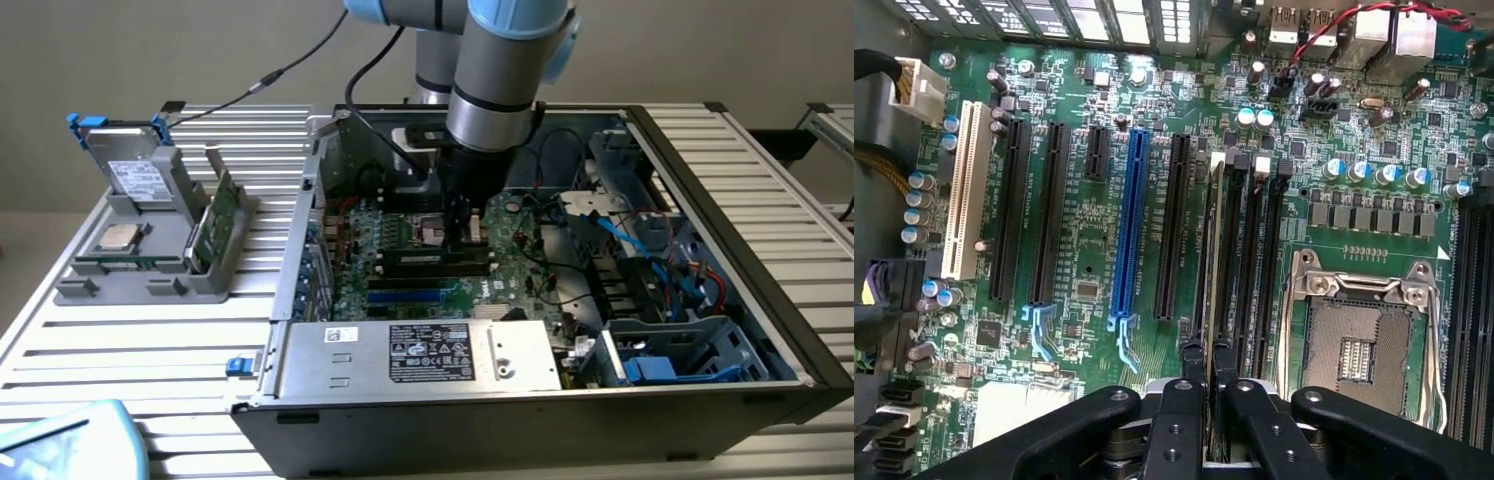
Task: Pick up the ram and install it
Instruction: 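Insert the ram into the slot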
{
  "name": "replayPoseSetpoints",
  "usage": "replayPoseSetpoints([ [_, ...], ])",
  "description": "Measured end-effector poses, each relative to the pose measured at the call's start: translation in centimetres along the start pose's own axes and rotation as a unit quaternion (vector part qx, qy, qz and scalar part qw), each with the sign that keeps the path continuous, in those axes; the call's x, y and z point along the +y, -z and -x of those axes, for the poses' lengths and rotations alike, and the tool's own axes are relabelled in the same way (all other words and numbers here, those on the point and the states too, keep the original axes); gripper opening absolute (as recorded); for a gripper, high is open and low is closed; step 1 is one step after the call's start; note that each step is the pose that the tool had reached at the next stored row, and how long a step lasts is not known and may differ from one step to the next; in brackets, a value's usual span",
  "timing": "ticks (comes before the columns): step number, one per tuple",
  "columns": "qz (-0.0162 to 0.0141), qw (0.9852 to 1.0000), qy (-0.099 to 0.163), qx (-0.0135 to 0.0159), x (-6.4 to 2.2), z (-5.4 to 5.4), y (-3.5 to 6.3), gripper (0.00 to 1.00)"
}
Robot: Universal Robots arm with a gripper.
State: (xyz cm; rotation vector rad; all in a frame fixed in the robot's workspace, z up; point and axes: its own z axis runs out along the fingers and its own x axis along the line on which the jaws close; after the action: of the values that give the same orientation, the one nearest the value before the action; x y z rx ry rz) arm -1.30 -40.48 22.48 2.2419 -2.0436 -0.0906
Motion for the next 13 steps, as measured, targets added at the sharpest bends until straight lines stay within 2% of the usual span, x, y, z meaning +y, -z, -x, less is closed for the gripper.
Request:
replayPoseSetpoints([
  [13,0.0,1.0,0.0,-0.0002,-0.04,0.04,-0.5,0.14],
])
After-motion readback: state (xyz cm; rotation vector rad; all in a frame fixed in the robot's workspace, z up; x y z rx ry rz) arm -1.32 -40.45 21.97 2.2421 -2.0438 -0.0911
